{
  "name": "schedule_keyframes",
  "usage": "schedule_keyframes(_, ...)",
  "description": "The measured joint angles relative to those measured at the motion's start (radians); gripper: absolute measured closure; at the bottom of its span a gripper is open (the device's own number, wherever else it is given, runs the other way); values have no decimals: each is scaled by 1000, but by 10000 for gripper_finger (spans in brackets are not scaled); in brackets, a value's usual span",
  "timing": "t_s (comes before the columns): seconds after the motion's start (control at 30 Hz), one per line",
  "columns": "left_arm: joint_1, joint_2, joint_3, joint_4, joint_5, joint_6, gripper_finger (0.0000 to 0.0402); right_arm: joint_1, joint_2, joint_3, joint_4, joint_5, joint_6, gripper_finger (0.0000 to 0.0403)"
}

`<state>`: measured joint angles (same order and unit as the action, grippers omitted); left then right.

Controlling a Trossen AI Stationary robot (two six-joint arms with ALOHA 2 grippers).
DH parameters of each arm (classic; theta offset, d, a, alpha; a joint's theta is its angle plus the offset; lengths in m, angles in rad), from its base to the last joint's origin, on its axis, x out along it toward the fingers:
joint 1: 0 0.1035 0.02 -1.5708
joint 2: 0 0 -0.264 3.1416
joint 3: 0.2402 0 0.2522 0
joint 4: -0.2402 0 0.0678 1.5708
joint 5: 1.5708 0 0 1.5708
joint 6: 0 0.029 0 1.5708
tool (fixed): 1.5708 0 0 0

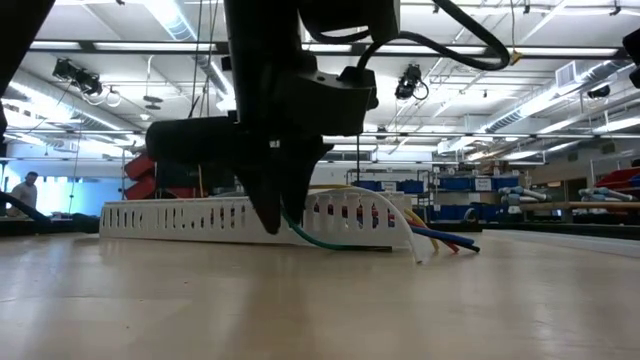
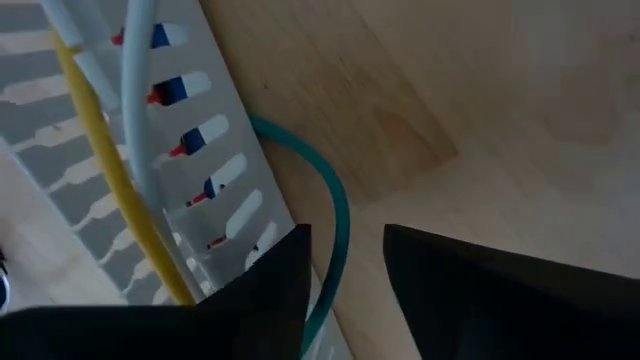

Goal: Ziptie cables
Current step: Put the ziptied cables in a white cable duct

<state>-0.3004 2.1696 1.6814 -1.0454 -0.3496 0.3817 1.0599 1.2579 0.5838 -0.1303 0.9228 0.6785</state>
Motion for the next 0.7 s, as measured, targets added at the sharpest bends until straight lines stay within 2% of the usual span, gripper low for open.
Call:
schedule_keyframes(0.27, 12, 0, -1, -1, 4, -43, 390, -1, 0, 0, 1, 2, 9, 243)
schedule_keyframes(0.43, 22, 0, 1, -5, 8, -77, 397, -1, 0, 0, 8, 3, 10, 243)
schedule_keyframes(0.7, 16, -24, 91, -30, 52, -118, 400, -1, 0, 0, 8, 1, 18, 243)
